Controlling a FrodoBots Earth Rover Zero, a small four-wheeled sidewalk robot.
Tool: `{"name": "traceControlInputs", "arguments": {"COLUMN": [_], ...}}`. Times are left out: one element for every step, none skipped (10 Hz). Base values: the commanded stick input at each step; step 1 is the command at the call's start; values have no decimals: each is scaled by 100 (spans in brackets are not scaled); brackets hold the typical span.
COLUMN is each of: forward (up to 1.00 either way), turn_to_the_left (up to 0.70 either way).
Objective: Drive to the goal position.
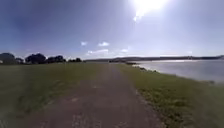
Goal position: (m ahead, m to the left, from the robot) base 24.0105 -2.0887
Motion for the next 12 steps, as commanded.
{"name": "traceControlInputs", "arguments": {"forward": [70,70,70,70,70,70,70,70,70,70,70,70], "turn_to_the_left": [0,0,0,0,0,0,0,0,0,0,0,0]}}
